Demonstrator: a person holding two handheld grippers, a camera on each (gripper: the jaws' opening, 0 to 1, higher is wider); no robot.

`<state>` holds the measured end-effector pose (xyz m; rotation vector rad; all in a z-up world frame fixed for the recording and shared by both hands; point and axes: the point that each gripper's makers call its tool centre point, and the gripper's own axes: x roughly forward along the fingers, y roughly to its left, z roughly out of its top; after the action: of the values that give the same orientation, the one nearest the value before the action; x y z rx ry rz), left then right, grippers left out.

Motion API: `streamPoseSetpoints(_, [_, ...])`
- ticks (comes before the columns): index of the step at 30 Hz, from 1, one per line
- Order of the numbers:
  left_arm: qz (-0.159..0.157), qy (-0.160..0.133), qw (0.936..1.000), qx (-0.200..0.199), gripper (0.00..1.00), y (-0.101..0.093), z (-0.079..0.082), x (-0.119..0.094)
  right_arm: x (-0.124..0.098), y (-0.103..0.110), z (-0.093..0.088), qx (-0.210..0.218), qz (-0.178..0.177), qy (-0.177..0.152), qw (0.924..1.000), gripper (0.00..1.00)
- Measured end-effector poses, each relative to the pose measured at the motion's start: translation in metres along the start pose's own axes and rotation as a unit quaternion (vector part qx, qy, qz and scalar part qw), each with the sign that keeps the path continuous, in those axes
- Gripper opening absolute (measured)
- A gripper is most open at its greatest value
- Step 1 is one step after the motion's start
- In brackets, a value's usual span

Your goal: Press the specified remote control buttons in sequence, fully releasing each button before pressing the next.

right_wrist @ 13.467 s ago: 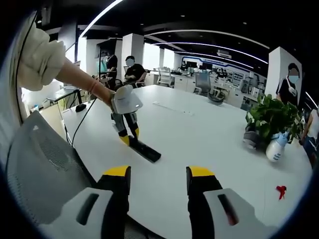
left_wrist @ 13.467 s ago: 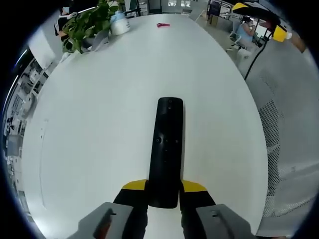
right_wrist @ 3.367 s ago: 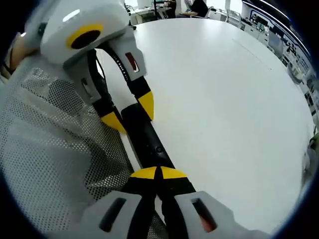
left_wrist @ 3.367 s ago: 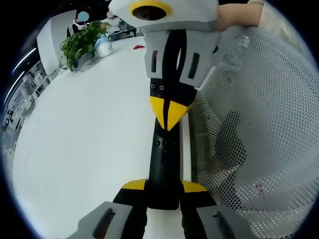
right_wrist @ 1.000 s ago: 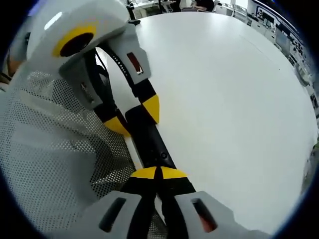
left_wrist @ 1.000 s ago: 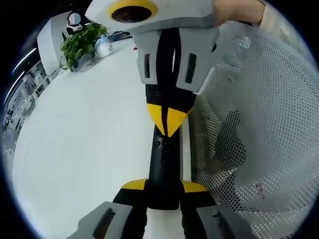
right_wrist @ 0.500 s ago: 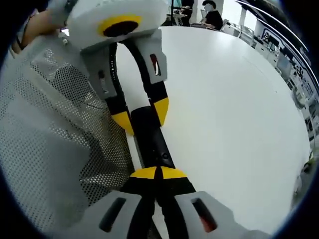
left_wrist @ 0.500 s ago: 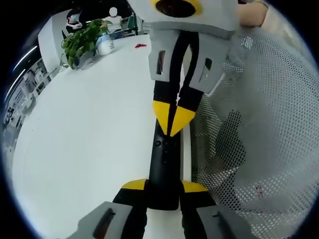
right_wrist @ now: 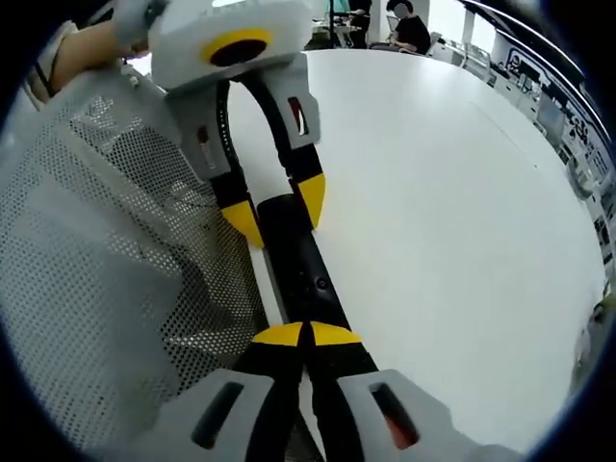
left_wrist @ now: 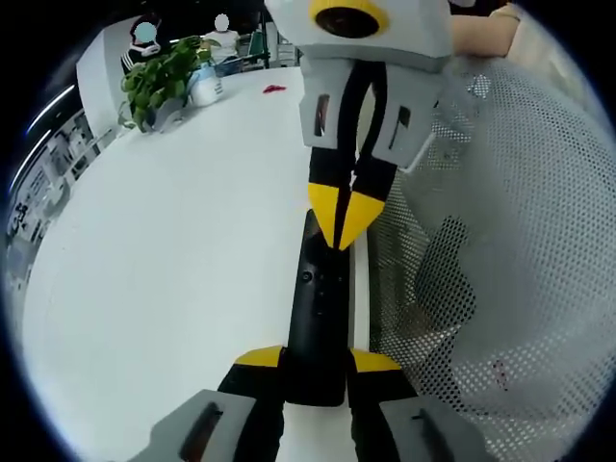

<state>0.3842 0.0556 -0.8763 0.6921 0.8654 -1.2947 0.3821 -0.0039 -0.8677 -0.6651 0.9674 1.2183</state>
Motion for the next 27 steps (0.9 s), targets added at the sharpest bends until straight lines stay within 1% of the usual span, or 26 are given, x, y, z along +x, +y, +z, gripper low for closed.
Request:
streamPoseSetpoints(6, [0.001, 0.001, 1.0000, 0.000, 0.25, -0.0002, 0.0000, 0.0002, 0.0010, 0.0018, 0.0006, -0.031, -0.009, 0.009, 0.9994, 0.00])
streamPoseSetpoints(12, [0.001, 0.001, 1.0000, 0.001, 0.25, -0.0005, 0.0002, -0.0003, 0.0014, 0.0012, -0.0001, -0.048, -0.015, 0.013, 0.9986, 0.00])
streamPoseSetpoints(24, [0.004, 0.003, 1.0000, 0.004, 0.25, -0.0006, -0.0002, -0.0001, 0.0019, 0.0012, -0.0001, -0.048, -0.011, 0.011, 0.9987, 0.00])
streamPoseSetpoints(27, [0.006, 0.004, 1.0000, 0.006, 0.25, -0.0008, -0.0002, -0.0002, 0.0018, 0.0008, -0.0001, -0.040, -0.009, 0.010, 0.9991, 0.00])
